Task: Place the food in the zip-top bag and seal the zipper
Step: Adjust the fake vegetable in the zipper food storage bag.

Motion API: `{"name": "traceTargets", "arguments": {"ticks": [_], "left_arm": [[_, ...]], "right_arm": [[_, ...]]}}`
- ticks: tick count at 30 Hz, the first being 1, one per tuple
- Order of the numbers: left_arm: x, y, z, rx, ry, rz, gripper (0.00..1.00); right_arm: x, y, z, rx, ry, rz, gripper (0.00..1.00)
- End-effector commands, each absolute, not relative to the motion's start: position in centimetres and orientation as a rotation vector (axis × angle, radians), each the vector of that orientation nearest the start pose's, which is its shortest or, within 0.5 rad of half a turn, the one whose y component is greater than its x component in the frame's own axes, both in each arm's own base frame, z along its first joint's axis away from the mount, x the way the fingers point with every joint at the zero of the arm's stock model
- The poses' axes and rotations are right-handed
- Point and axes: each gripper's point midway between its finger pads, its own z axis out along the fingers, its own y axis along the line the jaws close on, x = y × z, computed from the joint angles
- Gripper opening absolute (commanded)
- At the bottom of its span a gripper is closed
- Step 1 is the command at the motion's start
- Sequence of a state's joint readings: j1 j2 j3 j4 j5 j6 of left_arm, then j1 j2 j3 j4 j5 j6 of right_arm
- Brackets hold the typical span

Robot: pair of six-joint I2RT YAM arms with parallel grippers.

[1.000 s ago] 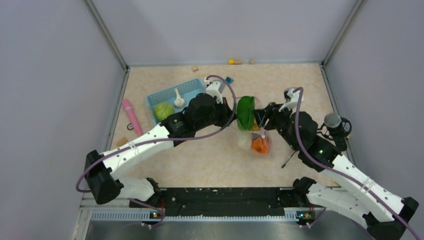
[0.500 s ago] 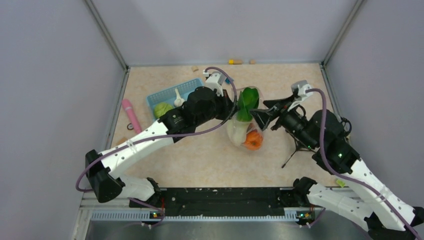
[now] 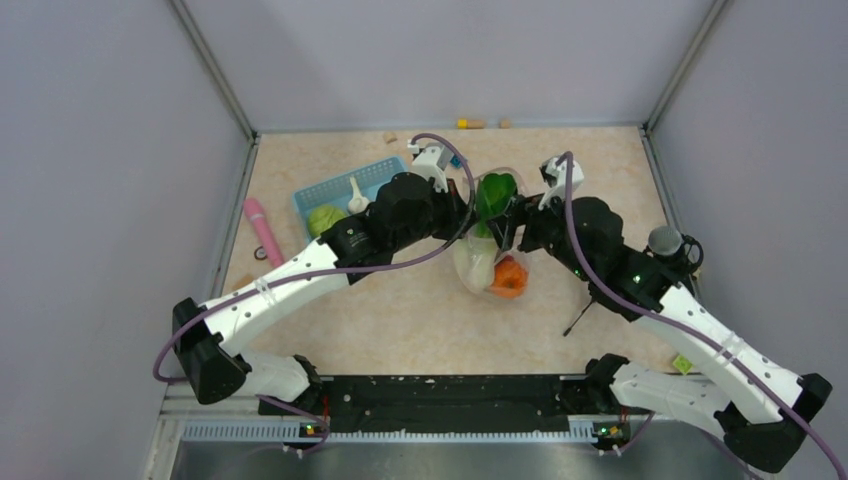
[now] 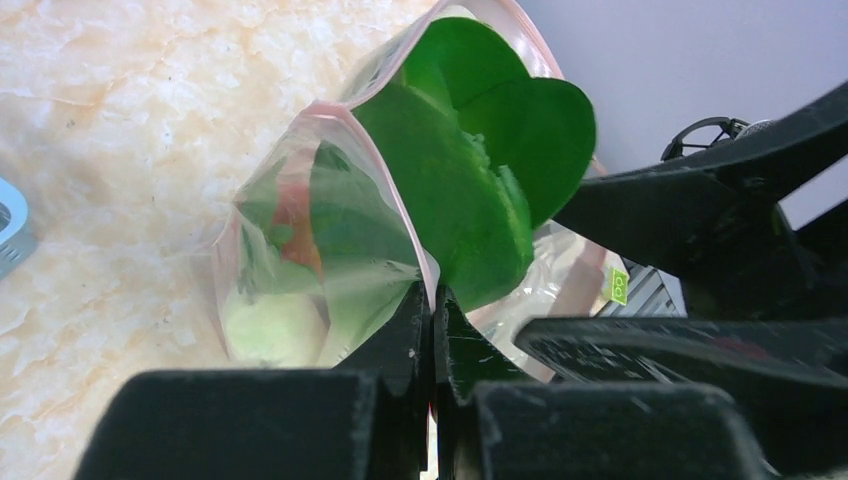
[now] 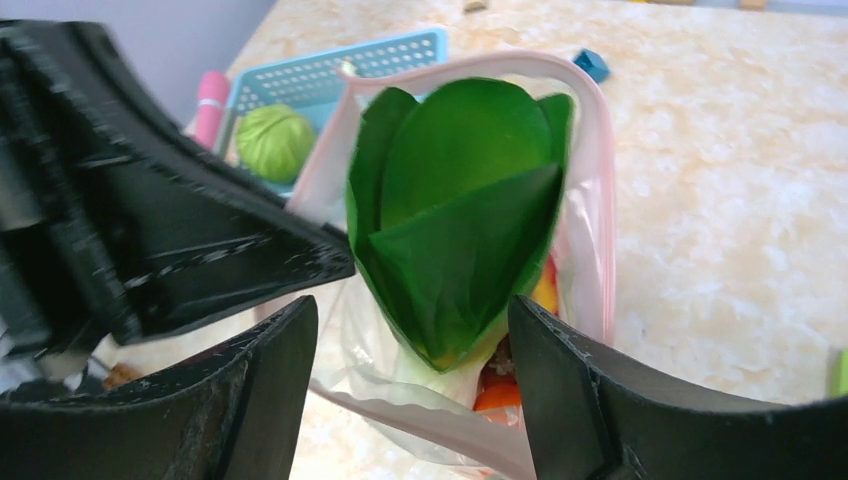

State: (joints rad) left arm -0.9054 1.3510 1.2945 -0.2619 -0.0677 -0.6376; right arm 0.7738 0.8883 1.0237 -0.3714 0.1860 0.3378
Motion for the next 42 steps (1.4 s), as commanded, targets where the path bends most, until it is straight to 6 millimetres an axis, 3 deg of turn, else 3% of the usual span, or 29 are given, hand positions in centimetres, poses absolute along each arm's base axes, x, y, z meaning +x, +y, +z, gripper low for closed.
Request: {"name": "traceTargets", "arguments": {"ticks": [1,6,12,16,19,24,25,30,33,38,42], "left_arm": [[26.2,-35.6,34.7,0.206,1.878,-1.05,0.0],[26.0,-35.6,34.7,0.227,1.876,-1.052,0.0],[25.9,-35.4,34.8,0.237,1.869,-1.041,0.0],[25.8,-35.3,35.0,0.249,1.859,-1.042,0.0],[25.8,-35.3,35.0,0.252,1.857,-1.037,0.0],[25.9,-34.6,35.0,0.234,1.85,-1.008,0.0],[26.1,-34.2,35.0,0.224,1.849,-0.991,0.0],[26.7,-32.8,35.3,0.171,1.838,-0.925,0.0],[27.3,-31.8,35.8,0.125,1.826,-0.885,0.0],[27.9,-30.7,36.9,0.101,1.806,-0.846,0.0],[28.4,-30.2,37.1,0.086,1.802,-0.833,0.0]], "right_arm": [[26.8,19.7,32.7,-0.088,1.819,0.521,0.69],[28.6,20.7,32.3,-0.047,1.822,0.499,0.69],[29.0,23.8,32.6,-0.149,1.789,0.608,0.62],[30.1,23.7,32.7,-0.121,1.763,0.576,0.58],[30.7,24.0,32.8,-0.134,1.756,0.555,0.46],[30.3,25.1,32.5,-0.263,1.756,0.558,0.02],[30.1,25.2,32.8,-0.3,1.748,0.557,0.0],[28.6,24.0,34.7,-0.483,1.727,0.469,0.0],[27.9,23.1,34.8,-0.575,1.763,0.403,0.0],[26.7,23.0,32.3,-0.805,1.876,0.318,0.0],[25.2,24.0,28.9,-1.017,1.961,0.327,0.0]]}}
